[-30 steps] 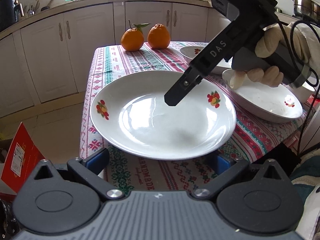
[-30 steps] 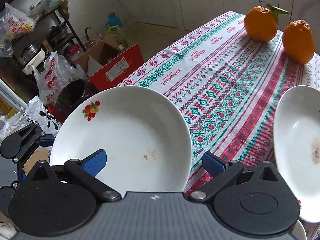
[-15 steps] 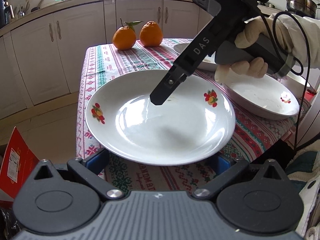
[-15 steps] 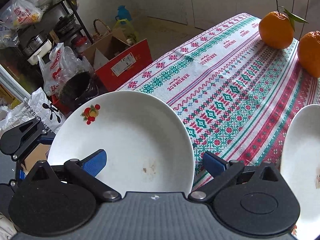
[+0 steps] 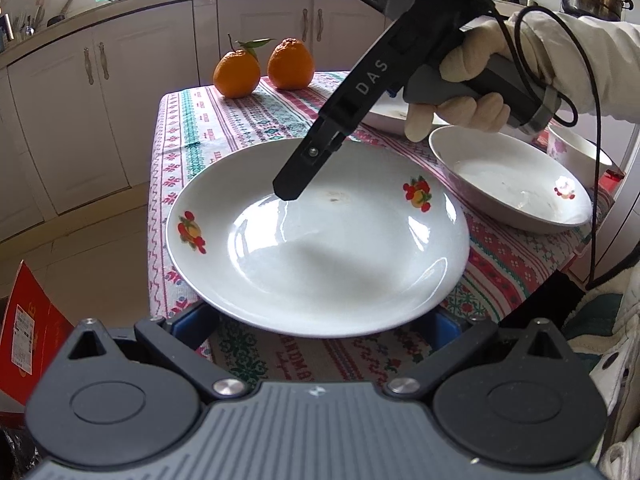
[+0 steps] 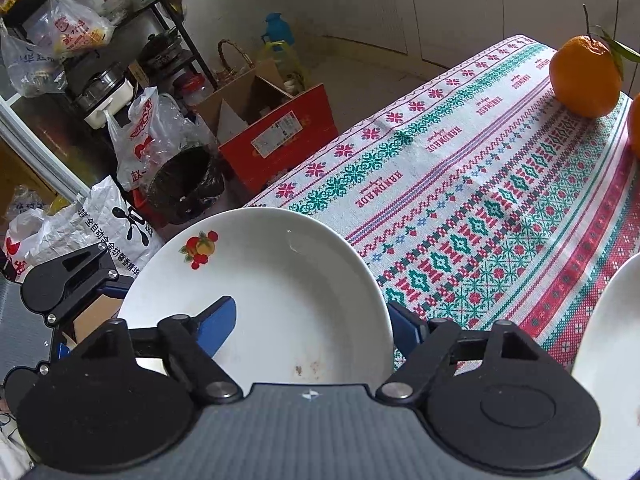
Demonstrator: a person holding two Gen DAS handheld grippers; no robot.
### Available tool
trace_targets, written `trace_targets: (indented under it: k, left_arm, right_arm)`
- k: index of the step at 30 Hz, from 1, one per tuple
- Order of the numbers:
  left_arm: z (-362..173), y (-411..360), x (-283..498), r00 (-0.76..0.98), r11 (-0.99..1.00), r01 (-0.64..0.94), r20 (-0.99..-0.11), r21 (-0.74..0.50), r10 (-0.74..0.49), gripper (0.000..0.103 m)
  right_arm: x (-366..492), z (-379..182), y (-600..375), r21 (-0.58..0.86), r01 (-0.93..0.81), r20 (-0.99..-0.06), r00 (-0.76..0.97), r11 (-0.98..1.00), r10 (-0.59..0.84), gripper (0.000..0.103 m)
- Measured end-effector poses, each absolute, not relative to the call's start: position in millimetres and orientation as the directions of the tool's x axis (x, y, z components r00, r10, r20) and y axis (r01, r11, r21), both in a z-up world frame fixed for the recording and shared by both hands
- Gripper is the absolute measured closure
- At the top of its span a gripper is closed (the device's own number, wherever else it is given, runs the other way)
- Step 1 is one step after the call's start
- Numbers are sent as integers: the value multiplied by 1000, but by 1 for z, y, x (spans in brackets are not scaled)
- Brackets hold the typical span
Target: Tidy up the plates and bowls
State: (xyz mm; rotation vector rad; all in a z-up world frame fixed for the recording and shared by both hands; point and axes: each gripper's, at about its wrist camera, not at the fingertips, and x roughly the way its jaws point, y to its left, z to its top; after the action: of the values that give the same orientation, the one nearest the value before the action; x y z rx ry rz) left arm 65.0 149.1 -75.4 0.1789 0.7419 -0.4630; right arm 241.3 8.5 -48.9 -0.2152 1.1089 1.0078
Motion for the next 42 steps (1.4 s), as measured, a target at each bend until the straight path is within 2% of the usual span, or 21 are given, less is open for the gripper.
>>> trace_targets:
  k: [4,14,26,42]
  left_arm:
    - [-74,147,66,641,878,479,-688,12,-340,1]
    - [-73,149,66,636,876,483,-691,7,-345,1]
    - [-65,149,78,644,876,483,-680,7,-349,1]
    - [-64,149,129,650,870,493,-672,19,-354,1]
  right_arm:
    - [244,-48,7,333,-758,-819,61,561,570,26]
    - [247,-44,3,372,-738,-814,31,563,580,26]
    - [252,-31,3,340,-745,-808,80,573,584,26]
    - [300,-24,-1,318,-734,-786,149,600,599,26]
